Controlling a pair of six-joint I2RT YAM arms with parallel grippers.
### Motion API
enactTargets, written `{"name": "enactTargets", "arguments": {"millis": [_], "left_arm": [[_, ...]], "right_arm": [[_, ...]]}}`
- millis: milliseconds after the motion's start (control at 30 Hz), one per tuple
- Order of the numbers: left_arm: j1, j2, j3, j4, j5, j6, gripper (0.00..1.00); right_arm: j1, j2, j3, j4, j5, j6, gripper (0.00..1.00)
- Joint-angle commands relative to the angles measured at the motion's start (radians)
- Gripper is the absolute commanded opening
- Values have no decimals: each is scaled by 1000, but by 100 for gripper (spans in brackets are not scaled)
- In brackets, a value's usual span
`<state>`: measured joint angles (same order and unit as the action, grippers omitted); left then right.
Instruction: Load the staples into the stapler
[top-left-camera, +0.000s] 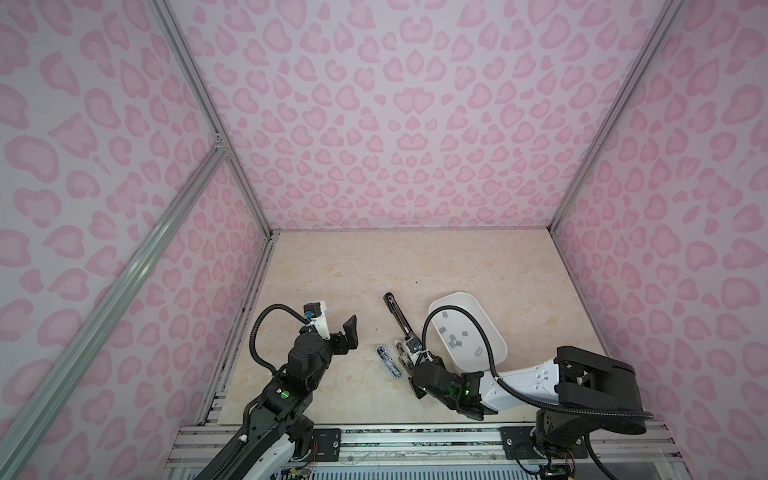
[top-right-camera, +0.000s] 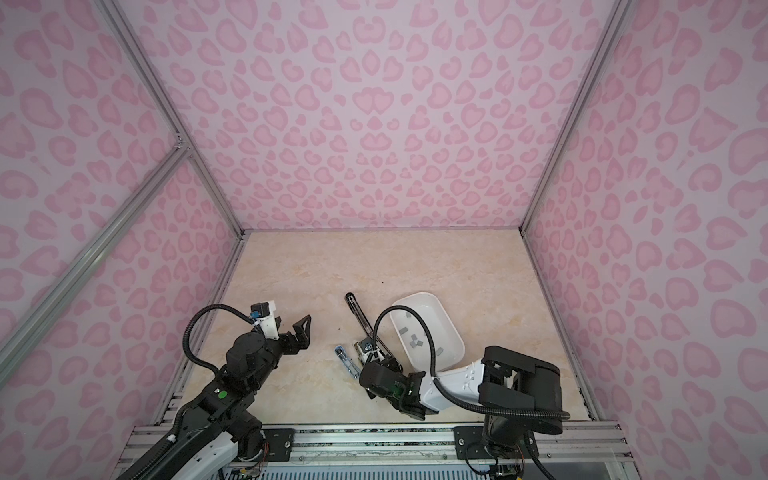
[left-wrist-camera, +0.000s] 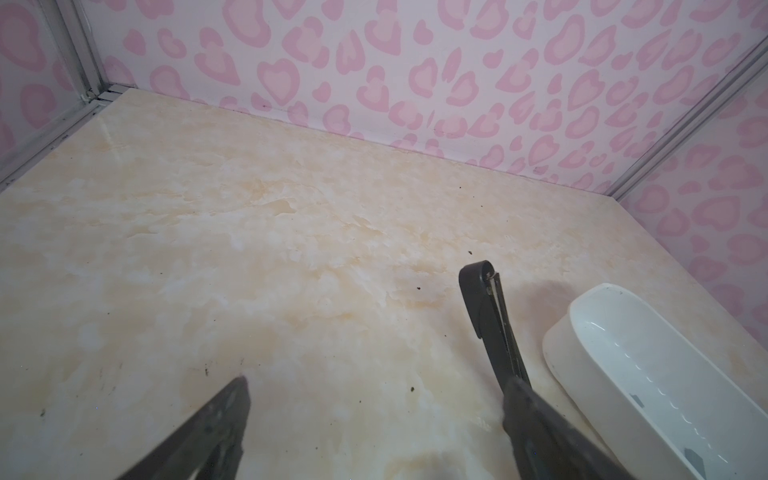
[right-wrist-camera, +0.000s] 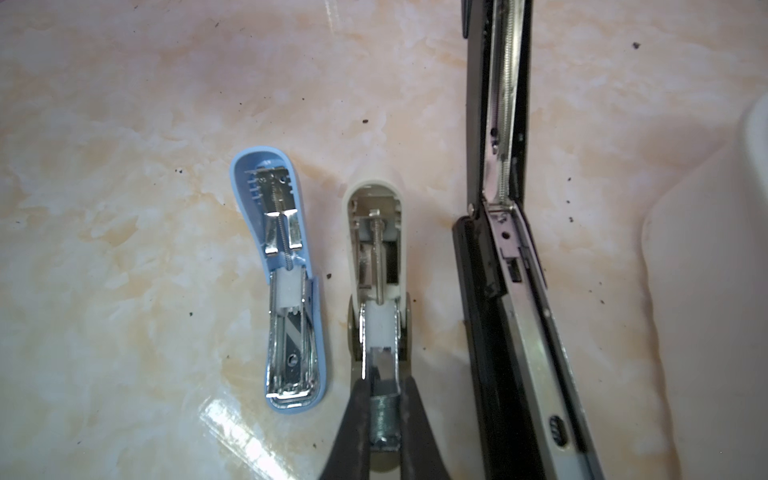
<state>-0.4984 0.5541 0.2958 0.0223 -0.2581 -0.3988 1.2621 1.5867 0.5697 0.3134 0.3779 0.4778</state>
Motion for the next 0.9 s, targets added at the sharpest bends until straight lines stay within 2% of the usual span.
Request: {"name": "enactTargets", "arguments": {"millis": [0, 867], "left_arm": [[1, 1, 4, 27, -3, 4, 96], [1, 1, 6, 28, -2, 4, 96]], "right_arm": [[1, 16, 7, 10, 24, -4, 6], [22, 8, 33, -25, 51, -17, 5]]}}
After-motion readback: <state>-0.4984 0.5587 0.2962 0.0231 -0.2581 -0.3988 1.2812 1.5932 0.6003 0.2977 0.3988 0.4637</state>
